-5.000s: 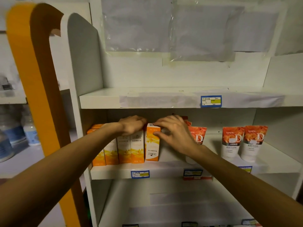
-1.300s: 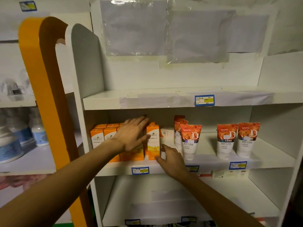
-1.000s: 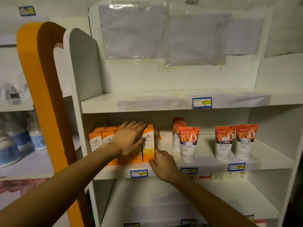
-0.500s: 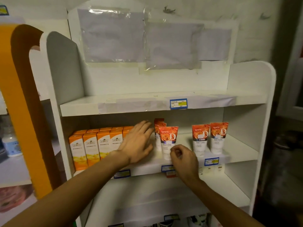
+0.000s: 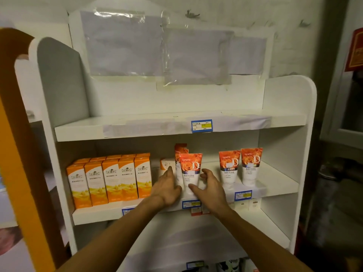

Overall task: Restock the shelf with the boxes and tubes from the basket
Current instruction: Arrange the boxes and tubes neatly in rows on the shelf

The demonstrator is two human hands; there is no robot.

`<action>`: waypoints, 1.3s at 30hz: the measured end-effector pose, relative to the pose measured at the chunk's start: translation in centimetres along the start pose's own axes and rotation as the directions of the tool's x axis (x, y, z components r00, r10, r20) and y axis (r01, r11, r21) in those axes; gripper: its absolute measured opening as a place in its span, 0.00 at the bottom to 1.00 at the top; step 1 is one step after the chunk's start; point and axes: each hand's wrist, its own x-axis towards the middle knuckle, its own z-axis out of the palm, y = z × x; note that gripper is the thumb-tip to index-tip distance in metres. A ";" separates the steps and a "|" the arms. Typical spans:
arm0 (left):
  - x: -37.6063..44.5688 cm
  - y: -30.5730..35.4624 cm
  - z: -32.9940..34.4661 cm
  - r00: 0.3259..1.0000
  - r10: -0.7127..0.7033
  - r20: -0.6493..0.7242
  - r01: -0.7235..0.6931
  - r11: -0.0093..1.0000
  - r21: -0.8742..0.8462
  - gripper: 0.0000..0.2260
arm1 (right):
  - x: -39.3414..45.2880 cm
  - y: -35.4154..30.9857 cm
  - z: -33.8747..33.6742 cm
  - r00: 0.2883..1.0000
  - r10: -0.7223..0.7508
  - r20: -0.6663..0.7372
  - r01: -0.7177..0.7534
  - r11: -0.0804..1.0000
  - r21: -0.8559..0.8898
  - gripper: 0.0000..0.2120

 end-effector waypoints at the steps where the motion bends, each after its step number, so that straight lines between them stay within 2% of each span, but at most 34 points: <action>1: 0.1 0.0 0.3 1.000 -0.018 -0.014 0.017 0.998 -0.057 0.34 | 0.2 0.1 0.3 1.000 0.010 0.001 -0.010 1.000 -0.011 0.37; 5: 0.7 0.6 1.2 0.997 -0.050 -0.056 0.037 0.976 -0.214 0.29 | 0.2 1.0 1.0 0.998 0.063 -0.028 -0.064 0.998 -0.031 0.37; 9: 2.3 0.5 2.1 0.995 -0.095 -0.032 0.075 0.912 -0.404 0.22 | 0.5 1.6 1.3 0.999 0.038 0.005 -0.037 0.998 -0.054 0.26; 14: 3.4 -0.4 3.1 0.993 -0.121 -0.013 0.099 0.870 -0.484 0.24 | 0.5 2.7 1.5 0.999 0.029 -0.043 -0.031 0.998 -0.051 0.26; 20: 5.1 -1.2 3.7 0.993 -0.113 -0.020 0.092 0.885 -0.457 0.30 | 0.9 3.8 1.8 0.998 0.025 -0.056 -0.021 0.997 0.076 0.22; 26: 5.9 -1.5 4.4 0.985 -0.144 -0.092 0.113 0.952 -0.283 0.23 | 1.0 4.3 2.1 0.995 0.037 -0.096 -0.029 0.996 0.082 0.22; 28: 6.2 -1.8 4.6 0.986 -0.137 -0.099 0.109 0.963 -0.245 0.25 | 1.2 4.1 2.0 0.996 0.038 -0.084 -0.031 0.996 0.078 0.22; 30: 6.3 -1.7 4.7 0.983 -0.155 -0.100 0.119 0.948 -0.296 0.27 | 1.4 3.9 1.9 0.997 0.046 -0.068 -0.040 0.995 0.091 0.20; 34: 5.6 -0.7 4.5 0.977 -0.166 -0.133 0.110 0.928 -0.356 0.22 | 1.5 3.7 1.5 0.996 0.061 -0.067 -0.054 0.993 0.102 0.19; 39: 3.8 0.1 3.7 0.965 -0.151 -0.213 0.072 0.938 -0.339 0.20 | 1.6 3.5 1.2 0.996 0.073 -0.060 -0.072 0.997 0.025 0.19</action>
